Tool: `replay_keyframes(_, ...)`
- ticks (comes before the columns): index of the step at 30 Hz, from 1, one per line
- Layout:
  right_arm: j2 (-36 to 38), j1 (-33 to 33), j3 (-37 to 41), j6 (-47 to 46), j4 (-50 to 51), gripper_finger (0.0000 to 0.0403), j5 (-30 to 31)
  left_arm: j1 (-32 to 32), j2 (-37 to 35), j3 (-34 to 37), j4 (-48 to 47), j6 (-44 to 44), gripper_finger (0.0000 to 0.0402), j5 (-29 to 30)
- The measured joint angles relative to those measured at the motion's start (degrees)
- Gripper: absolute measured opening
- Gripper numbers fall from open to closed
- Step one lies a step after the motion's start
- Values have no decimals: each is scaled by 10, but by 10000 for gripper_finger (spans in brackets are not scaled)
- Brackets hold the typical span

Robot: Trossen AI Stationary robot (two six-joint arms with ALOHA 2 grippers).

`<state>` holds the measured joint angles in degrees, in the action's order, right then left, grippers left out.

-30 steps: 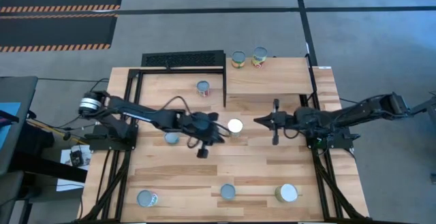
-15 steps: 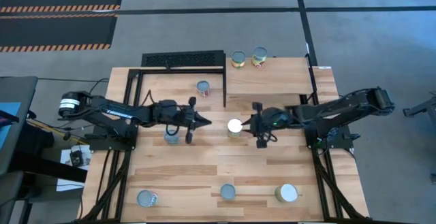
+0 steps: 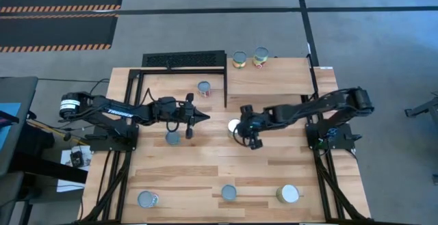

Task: Pick and place cans onto a shelf
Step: Put the canned carrots on the shelf

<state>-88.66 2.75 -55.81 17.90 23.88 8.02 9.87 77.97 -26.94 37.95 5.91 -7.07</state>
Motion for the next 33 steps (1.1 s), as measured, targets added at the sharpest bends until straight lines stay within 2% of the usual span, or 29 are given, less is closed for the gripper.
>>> replay_keyframes(7,-22,-6,-20,8,11,29,-2,6,0,0,10,4,0,6)
replay_keyframes(9,-19,-6,-26,8,23,10,-4,11,0,0,12,2,0,9)
replay_keyframes(16,-7,-6,-81,-21,131,5,-23,28,0,0,5,-7,0,10)
replay_keyframes(25,70,9,-185,-85,278,3,-18,31,0,0,-3,-7,0,10)
replay_keyframes(29,116,5,-232,-123,335,3,25,31,0,0,-3,-7,0,8)
replay_keyframes(33,150,-30,-274,-155,400,3,102,31,0,0,0,-11,0,8)
